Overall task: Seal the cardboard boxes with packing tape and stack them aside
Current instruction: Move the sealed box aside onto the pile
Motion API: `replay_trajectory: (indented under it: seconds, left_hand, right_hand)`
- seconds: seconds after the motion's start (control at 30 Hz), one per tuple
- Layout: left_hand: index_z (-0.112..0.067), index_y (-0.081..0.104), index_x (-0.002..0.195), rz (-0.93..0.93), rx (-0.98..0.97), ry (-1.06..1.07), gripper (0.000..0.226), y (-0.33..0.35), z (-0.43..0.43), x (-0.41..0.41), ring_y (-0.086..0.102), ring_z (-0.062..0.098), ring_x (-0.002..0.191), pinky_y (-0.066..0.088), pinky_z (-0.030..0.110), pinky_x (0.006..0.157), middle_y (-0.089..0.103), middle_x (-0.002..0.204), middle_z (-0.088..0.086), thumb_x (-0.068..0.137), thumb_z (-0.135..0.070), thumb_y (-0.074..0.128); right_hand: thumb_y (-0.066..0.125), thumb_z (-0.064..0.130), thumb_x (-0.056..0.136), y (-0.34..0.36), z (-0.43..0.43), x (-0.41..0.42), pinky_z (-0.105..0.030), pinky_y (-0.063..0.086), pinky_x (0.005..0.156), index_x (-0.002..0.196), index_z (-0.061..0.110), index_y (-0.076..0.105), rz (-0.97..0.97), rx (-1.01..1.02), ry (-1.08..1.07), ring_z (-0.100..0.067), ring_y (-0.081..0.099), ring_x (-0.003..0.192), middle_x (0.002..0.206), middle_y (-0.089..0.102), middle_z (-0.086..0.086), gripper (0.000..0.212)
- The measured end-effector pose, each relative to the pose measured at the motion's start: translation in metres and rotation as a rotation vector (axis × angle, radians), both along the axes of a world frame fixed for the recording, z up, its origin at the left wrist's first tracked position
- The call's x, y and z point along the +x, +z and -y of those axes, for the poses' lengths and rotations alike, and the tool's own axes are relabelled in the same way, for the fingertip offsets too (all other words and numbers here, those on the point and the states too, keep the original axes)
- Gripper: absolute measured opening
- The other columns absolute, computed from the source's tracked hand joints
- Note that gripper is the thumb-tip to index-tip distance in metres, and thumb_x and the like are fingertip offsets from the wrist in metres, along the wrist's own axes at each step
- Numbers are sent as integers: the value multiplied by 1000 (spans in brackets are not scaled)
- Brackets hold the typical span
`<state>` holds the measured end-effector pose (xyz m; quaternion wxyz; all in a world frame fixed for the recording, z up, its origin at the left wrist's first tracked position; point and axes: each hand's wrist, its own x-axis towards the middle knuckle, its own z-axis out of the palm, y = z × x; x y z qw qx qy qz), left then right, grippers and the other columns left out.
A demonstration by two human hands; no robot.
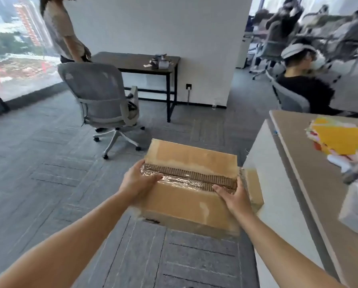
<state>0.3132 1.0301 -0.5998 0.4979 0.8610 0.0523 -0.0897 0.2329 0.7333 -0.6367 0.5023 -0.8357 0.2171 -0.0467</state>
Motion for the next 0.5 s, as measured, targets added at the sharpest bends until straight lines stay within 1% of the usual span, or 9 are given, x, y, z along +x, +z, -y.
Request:
replay_trajectory:
  seconds: [0.07, 0.1, 0.17, 0.2, 0.27, 0.33, 0.4, 0.5]
  left_hand:
    - [-40, 54, 128, -6, 11, -109, 73, -6, 22, 30, 68, 17, 96, 57, 48, 89, 69, 113, -8, 64, -55, 85]
    - [-38, 53, 131, -8, 23, -164, 75, -9, 36, 43, 68, 17, 97, 57, 46, 90, 68, 115, -8, 65, -54, 85]
    - [-34, 49, 138, -1, 63, -245, 77, -14, 64, 64, 64, 17, 101, 53, 39, 94, 64, 118, -7, 71, -48, 84]
    - [-32, 48, 140, -2, 75, -288, 76, -18, 81, 75, 61, 16, 101, 50, 34, 92, 64, 120, -5, 73, -44, 84]
    - [-31, 50, 140, -8, 91, -385, 71, -27, 112, 94, 57, 14, 97, 46, 30, 88, 64, 119, -5, 77, -40, 82]
    - [-31, 51, 139, -8, 94, -474, 70, -40, 139, 113, 57, 12, 96, 45, 29, 87, 66, 119, -6, 77, -41, 82]
    - [-31, 50, 140, -17, 97, -564, 73, -52, 171, 130, 59, 12, 99, 45, 30, 90, 67, 123, -4, 75, -43, 83]
    - [-32, 49, 142, -42, 102, -696, 74, -66, 212, 150, 61, 12, 104, 44, 30, 90, 66, 125, -5, 76, -44, 82]
  right_hand:
    - [72, 52, 79, -8, 9, -4, -35, 35, 104, 152, 17, 20, -2, 29, -117, -25, 40, 136, 151, 37, -4, 97]
    - [73, 52, 79, -12, 14, -5, -34, 37, 102, 152, 17, 22, -4, 30, -176, -25, 42, 134, 149, 40, -3, 95]
    - [74, 53, 78, -22, 26, -8, -33, 41, 96, 148, 20, 28, -22, 55, -283, -25, 49, 127, 141, 48, -1, 91]
    - [74, 54, 77, -29, 32, -9, -33, 44, 95, 147, 21, 29, -23, 70, -336, -24, 52, 124, 137, 51, 0, 89]
    - [75, 51, 78, -40, 46, -11, -32, 45, 91, 146, 24, 30, -11, 87, -443, -22, 54, 120, 132, 54, 3, 87]
    - [75, 46, 80, -46, 57, -12, -29, 42, 89, 148, 24, 28, -4, 112, -507, -22, 53, 123, 133, 52, 4, 86]
    - [74, 44, 81, -57, 72, -13, -30, 40, 92, 150, 23, 24, -33, 131, -581, -23, 49, 128, 139, 47, 3, 88]
    - [75, 52, 77, -71, 85, -17, -41, 44, 102, 149, 27, 22, -46, 183, -704, -25, 48, 130, 144, 46, 1, 92]
